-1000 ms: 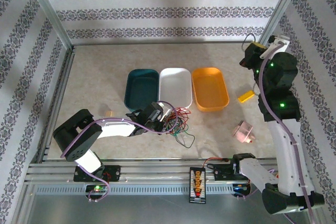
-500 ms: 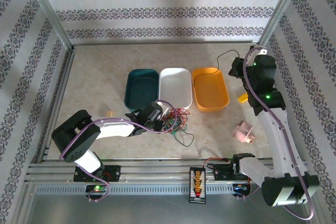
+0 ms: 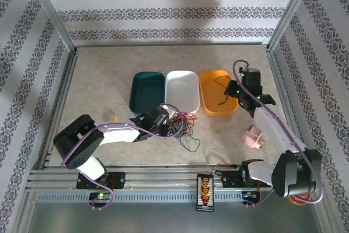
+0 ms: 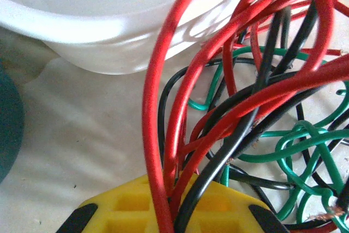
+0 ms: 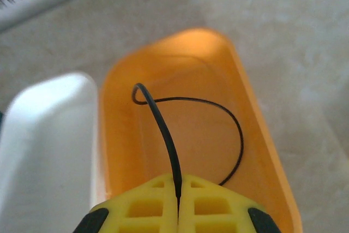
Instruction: Untangle the cables
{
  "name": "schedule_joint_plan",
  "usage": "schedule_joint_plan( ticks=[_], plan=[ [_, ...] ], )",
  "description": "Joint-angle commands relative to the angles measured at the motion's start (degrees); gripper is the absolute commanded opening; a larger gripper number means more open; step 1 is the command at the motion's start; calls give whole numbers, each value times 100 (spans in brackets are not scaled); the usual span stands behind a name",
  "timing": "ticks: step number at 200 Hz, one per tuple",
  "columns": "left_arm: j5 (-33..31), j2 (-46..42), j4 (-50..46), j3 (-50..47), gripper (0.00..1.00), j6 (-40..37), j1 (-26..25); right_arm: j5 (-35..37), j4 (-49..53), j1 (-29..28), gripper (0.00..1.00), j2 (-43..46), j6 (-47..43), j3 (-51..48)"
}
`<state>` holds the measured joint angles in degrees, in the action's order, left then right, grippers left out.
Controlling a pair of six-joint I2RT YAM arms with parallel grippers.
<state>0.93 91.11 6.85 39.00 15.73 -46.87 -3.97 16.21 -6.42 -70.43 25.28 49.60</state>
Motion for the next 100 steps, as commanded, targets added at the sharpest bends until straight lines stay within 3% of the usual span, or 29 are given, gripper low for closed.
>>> schedule_joint_plan(
  ticks=[1, 60, 100],
  plan=[
    [-216, -32, -114, 50, 6, 89, -50, 195, -167, -184, 0, -385, 185, -117],
    [-382, -135, -183, 90, 3, 150, -54, 724, -477, -358, 0, -1585, 470, -3],
    [-471, -181, -193, 96, 2, 209, -50, 651, -495, -369, 0, -2040, 566, 215]
  ],
)
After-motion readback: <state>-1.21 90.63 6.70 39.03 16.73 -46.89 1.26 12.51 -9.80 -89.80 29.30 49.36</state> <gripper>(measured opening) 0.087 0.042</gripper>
